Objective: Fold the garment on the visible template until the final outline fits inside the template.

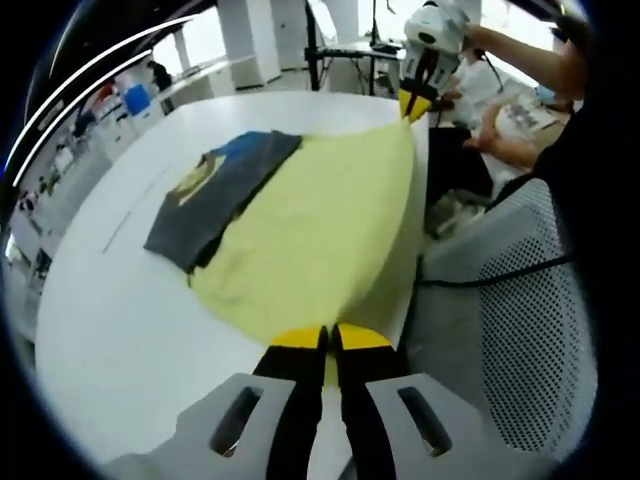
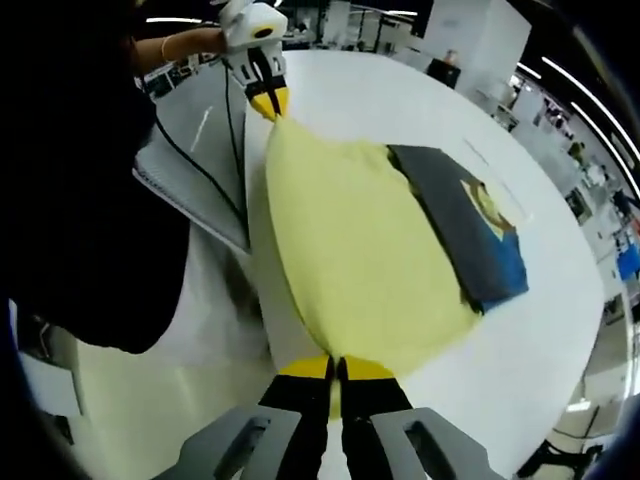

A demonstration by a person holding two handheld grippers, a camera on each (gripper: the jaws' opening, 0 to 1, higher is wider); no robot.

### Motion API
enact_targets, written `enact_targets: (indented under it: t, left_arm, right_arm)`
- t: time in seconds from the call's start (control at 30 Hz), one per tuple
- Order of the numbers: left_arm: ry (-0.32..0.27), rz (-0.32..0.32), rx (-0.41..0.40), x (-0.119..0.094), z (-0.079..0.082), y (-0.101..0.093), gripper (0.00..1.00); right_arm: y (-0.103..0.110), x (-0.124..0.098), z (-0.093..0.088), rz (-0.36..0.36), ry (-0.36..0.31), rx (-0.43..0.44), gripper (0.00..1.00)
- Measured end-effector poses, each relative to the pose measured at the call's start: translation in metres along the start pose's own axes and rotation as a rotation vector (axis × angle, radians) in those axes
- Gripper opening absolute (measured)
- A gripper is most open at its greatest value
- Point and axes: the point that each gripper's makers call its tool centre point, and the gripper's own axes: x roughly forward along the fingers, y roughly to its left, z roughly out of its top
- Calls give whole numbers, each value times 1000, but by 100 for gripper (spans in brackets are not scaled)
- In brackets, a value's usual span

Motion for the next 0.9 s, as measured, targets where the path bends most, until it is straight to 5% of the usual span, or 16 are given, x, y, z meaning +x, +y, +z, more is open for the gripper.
enact_targets:
  t: [0.23,0.33,0.5,0.9]
  left_arm:
    - [23,23,3,-15,-4,0,0]
    - [-1,4,-29,-8,-5,-1,0]
    - [35,38,-17,0,-16,3,0]
    - [75,-75,-41,25,-36,-23,1]
  right_arm:
    - [-1,-14,8,-20,0,-32,0]
    - [0,-7,13,-11,-36,-20,0]
    - [4,0,4,8,2,-14,0]
    - [2,5,-6,7,40,-8,0]
